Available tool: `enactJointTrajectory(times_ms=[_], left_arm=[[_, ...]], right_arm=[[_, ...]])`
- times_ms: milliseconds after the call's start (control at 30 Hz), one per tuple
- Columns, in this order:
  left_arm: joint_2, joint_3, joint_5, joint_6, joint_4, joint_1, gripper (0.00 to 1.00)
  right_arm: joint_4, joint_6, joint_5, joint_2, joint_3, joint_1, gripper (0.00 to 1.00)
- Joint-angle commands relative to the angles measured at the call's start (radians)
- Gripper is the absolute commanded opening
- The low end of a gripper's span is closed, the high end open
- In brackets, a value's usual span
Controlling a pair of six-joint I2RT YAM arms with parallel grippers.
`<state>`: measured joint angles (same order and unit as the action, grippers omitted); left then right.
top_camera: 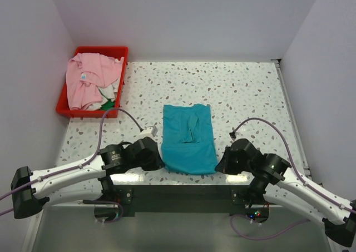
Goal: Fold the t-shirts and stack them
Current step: Fold the tshirt
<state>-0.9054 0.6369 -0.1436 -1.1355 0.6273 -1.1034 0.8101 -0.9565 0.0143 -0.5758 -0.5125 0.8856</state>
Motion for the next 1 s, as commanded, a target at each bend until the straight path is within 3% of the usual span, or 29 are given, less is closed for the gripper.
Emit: enactJointTrajectory(times_ms=[0, 167, 300, 600, 767, 967], left_arm=[[0.000, 0.095, -0.048, 0.043, 0.051, 0.019, 0.00], [-0.009, 0.164, -0.031, 0.118, 0.063, 0.091, 0.00], [-0.036, 0.187, 0.036, 0.215, 0.022, 0.209, 0.00], [-0.161, 0.303, 0.102, 0.307, -0.067, 0.287, 0.00], [-0.227, 0.323, 0.202, 0.336, -0.139, 0.372, 0.00], [-0.394, 0.401, 0.360, 0.385, -0.271, 0.557, 0.00]], right_arm=[[0.038, 0.039, 0.049, -0.013, -0.090, 0.006, 0.00], [0.064, 0.068, 0.104, -0.048, -0.175, 0.006, 0.00], [0.063, 0.099, 0.153, -0.108, -0.231, 0.006, 0.00], [0.034, 0.206, 0.208, -0.309, -0.412, -0.034, 0.00], [-0.066, 0.274, 0.055, -0.401, -0.455, -0.209, 0.00], [-0.238, 0.341, -0.107, -0.637, -0.558, -0.408, 0.00]])
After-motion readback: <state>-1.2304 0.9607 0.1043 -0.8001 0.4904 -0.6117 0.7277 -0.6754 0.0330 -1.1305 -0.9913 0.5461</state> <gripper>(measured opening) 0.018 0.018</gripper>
